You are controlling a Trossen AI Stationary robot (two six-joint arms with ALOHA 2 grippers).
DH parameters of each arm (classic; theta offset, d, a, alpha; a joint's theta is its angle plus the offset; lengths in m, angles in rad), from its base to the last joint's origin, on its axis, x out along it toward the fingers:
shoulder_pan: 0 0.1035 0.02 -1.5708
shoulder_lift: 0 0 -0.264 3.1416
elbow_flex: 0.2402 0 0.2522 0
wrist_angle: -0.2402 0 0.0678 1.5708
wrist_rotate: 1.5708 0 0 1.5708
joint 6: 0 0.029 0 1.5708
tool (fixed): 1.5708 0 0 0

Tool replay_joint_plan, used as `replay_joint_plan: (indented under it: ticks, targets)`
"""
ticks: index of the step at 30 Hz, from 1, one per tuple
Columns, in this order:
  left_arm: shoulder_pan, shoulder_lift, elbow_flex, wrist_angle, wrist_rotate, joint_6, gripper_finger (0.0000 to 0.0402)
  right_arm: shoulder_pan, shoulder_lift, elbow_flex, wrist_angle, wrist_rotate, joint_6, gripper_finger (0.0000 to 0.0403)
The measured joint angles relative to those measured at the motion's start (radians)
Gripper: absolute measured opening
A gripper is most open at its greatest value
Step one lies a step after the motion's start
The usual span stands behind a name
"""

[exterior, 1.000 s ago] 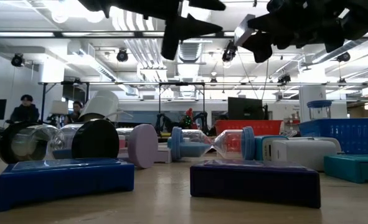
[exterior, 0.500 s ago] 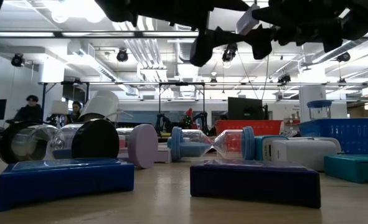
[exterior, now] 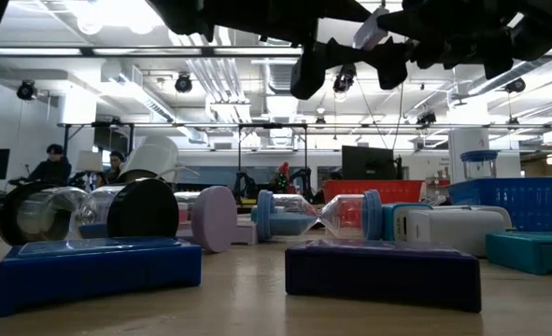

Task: Pick & Place Office items
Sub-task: Put the top white digital clock into the red bin

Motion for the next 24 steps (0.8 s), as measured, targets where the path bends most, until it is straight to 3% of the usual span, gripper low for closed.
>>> replay_joint_plan:
  ticks: [8,15,24]
  targets:
    - [0.004,0.000,0.000,-0.022,0.039,-0.004,0.0157,-0.001,0.000,0.000,0.001,0.000,-0.005,0.0274]
    - [0.006,0.000,0.007,-0.044,0.042,-0.020,0.0157,-0.001,0.000,-0.001,-0.002,0.003,-0.008,0.0276]
    - [0.005,-0.001,0.006,-0.045,0.049,-0.047,0.0157,0.000,-0.006,0.001,0.000,0.027,-0.086,0.0355]
